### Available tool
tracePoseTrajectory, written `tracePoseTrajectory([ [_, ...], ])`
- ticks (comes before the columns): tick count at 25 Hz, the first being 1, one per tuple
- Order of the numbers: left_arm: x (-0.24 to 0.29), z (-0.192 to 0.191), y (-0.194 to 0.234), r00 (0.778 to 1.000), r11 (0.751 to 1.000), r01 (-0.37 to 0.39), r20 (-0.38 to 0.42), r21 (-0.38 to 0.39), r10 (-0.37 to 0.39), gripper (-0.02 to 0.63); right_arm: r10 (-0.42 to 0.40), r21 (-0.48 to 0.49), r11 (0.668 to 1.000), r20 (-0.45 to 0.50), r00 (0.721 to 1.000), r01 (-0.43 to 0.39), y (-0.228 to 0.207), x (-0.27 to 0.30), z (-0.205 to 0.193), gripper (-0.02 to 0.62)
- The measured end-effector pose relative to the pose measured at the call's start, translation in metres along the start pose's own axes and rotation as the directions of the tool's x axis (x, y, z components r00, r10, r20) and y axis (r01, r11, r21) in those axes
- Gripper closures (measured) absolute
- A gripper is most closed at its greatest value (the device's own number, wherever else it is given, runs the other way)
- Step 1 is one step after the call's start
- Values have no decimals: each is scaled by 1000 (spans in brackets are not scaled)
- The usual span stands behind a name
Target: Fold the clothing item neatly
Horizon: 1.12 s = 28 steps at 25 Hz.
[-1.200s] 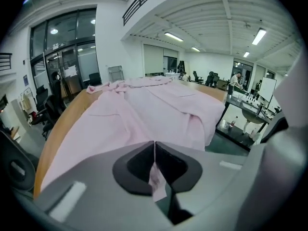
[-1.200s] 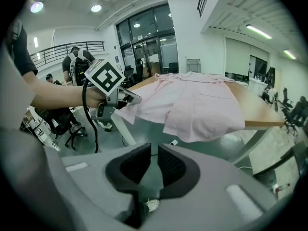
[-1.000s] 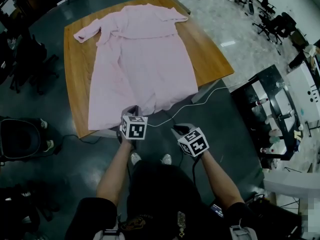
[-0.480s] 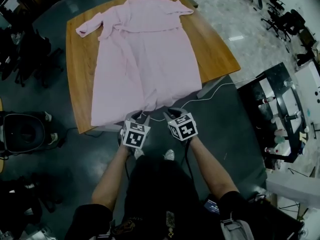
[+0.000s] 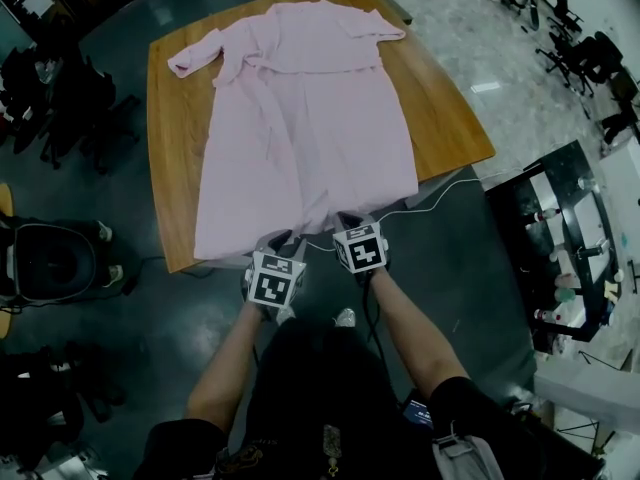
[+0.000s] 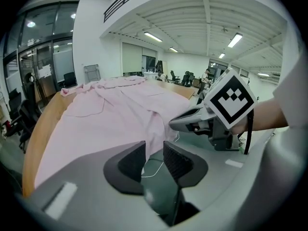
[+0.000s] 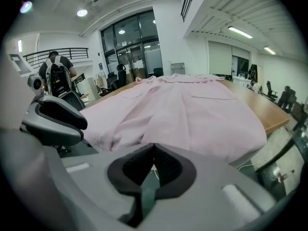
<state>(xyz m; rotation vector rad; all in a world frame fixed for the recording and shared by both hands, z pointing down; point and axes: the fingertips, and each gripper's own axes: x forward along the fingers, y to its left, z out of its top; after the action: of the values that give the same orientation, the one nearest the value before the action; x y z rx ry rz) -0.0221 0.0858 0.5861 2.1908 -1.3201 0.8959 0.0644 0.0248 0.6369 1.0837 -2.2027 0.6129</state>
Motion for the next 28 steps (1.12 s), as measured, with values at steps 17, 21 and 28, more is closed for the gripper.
tracePoseTrajectory([
  [17, 36, 4, -27, 1000, 999, -22, -12, 44, 23, 495, -55, 42, 998, 40, 998, 54, -41, -43, -9, 543],
  [21, 58, 9, -28, 995, 992, -101, -17, 69, 103, 491, -92, 44, 995, 52, 994, 90, -73, -50, -19, 483],
  [28, 73, 5, -20, 981, 982, -187, -49, 21, 188, 594, -136, 113, 985, 12, 991, 133, -148, -39, -41, 385],
])
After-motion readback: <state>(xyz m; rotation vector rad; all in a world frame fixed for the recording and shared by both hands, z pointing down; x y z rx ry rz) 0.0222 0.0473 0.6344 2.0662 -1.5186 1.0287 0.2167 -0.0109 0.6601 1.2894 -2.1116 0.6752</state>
